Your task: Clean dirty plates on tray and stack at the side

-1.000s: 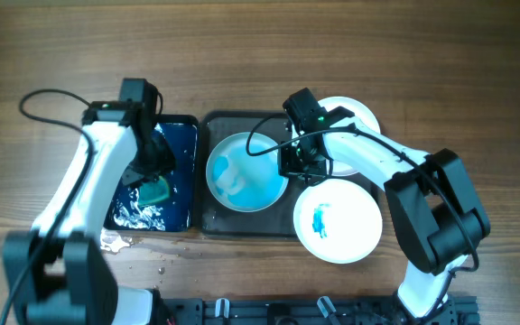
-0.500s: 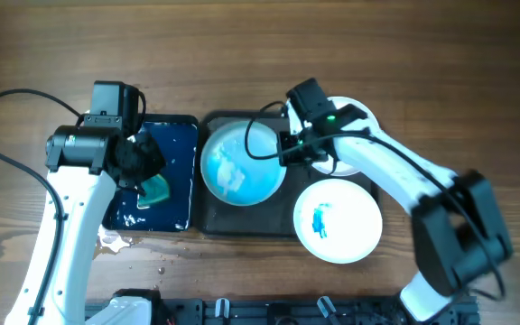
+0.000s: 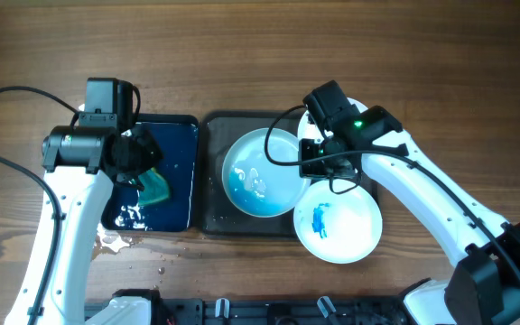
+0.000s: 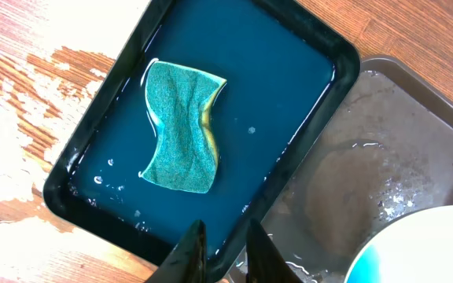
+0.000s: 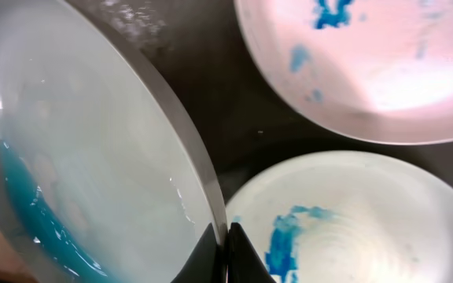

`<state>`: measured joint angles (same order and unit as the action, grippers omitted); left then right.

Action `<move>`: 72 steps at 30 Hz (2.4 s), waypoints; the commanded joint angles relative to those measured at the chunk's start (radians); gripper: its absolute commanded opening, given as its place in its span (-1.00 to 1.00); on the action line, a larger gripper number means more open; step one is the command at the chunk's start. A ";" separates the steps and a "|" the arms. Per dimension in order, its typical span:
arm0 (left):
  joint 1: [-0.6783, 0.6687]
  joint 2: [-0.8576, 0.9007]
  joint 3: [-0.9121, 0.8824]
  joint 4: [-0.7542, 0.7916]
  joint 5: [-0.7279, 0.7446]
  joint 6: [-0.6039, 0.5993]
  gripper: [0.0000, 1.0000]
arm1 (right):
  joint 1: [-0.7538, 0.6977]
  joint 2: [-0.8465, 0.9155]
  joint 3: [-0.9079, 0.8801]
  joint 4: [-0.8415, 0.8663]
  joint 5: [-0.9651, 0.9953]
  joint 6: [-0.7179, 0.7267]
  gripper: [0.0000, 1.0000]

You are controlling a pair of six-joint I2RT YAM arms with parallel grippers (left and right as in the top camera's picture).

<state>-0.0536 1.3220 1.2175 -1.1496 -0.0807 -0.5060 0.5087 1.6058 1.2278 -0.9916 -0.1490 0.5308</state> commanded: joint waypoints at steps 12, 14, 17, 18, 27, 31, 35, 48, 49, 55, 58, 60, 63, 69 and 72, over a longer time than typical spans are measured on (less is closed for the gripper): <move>0.019 -0.004 0.011 0.036 -0.018 0.000 -0.53 | -0.003 -0.005 0.013 -0.001 0.082 -0.065 -0.91; 0.062 -0.004 0.011 0.061 -0.017 -0.021 -0.47 | -0.003 -0.003 0.013 0.002 0.027 -0.076 -0.91; 0.174 -0.004 0.018 0.077 0.025 -0.028 -0.51 | 0.000 0.019 0.027 0.000 -0.027 -0.087 -0.91; 0.213 -0.004 0.019 0.075 0.032 -0.025 -0.53 | 0.003 0.024 0.038 -0.005 -0.030 -0.089 -0.91; 0.658 -0.004 0.021 0.042 0.204 -0.032 -0.55 | 0.159 0.318 0.497 -0.134 -0.023 -0.135 -0.91; 0.679 -0.003 0.021 0.039 0.203 -0.032 -0.53 | 0.222 0.468 0.729 -0.186 0.024 -0.138 -0.91; 0.679 -0.003 0.021 0.028 0.203 -0.032 -0.50 | 0.301 0.554 0.864 -0.187 0.200 -0.134 -0.91; 0.678 -0.003 0.021 0.003 0.203 -0.032 -0.51 | 0.547 0.554 0.872 -0.115 0.908 -0.106 -0.91; 0.678 -0.003 0.021 0.000 0.203 -0.032 -0.51 | 0.558 0.554 0.872 -0.105 0.942 -0.113 -0.91; 0.678 -0.003 0.021 -0.004 0.203 -0.032 -0.52 | 0.629 0.554 0.872 0.033 1.221 -0.279 -0.91; 0.678 -0.003 0.021 -0.006 0.203 -0.032 -0.52 | 0.663 0.554 0.872 0.182 1.307 -0.450 -0.91; 0.679 -0.003 0.021 -0.006 0.203 -0.032 -0.53 | 0.680 0.554 0.872 0.284 1.366 -0.555 -0.91; 0.678 -0.003 0.021 -0.007 0.203 -0.032 -0.53 | 0.685 0.554 0.872 0.370 1.380 -0.683 -0.91; 0.679 -0.003 0.021 -0.007 0.203 -0.033 -0.58 | 0.687 0.554 0.872 0.529 1.379 -0.974 -0.91; 0.679 -0.003 0.021 -0.007 0.203 -0.033 -0.59 | 0.697 0.556 0.872 0.566 1.363 -1.081 -0.91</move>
<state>0.6193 1.3220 1.2198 -1.1557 0.1070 -0.5293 1.1957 2.1490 2.0731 -0.4412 1.1995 -0.4057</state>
